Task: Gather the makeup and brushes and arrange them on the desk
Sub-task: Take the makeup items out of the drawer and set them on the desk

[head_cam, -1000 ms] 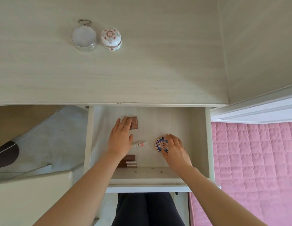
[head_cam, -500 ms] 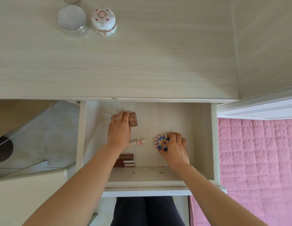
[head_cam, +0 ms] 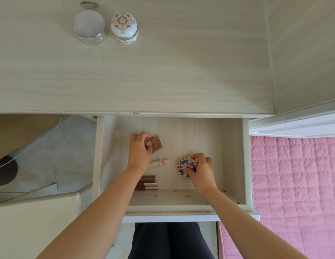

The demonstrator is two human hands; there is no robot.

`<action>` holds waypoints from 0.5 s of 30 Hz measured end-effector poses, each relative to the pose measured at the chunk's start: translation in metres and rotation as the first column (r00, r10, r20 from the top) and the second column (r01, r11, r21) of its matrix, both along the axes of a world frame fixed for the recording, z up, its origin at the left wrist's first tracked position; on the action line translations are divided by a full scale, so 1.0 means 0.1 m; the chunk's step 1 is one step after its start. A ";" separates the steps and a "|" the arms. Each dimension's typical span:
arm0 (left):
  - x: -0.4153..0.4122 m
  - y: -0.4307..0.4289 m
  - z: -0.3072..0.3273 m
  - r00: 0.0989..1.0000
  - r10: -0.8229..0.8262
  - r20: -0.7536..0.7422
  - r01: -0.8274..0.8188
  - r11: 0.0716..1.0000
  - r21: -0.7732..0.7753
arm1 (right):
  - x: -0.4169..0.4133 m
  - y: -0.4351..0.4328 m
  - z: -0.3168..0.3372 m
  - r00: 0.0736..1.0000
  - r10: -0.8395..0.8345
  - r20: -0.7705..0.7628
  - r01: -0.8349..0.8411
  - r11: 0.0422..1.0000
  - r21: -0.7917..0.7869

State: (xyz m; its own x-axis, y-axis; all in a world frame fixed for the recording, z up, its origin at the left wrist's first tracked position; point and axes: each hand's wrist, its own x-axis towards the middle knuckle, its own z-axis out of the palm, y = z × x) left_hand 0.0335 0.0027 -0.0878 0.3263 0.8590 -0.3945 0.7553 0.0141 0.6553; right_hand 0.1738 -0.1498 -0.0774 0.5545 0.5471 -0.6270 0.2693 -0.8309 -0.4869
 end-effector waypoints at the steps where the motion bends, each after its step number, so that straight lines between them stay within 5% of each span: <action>1: -0.02 -0.01 0.03 1.000 0.005 -0.004 -0.005 1.000 -0.023 | 0.00 0.00 0.03 0.999 -0.043 -0.024 0.043 0.999 0.000; 6: -0.13 -0.12 0.30 0.997 0.003 0.076 0.004 0.995 -0.097 | 0.01 -0.03 0.23 0.999 -0.036 -0.034 0.035 0.999 -0.027; 15: -0.31 -0.20 0.97 0.940 0.230 0.250 -0.178 0.960 -0.217 | -0.06 0.03 0.79 0.983 -0.110 -0.149 0.118 0.992 0.049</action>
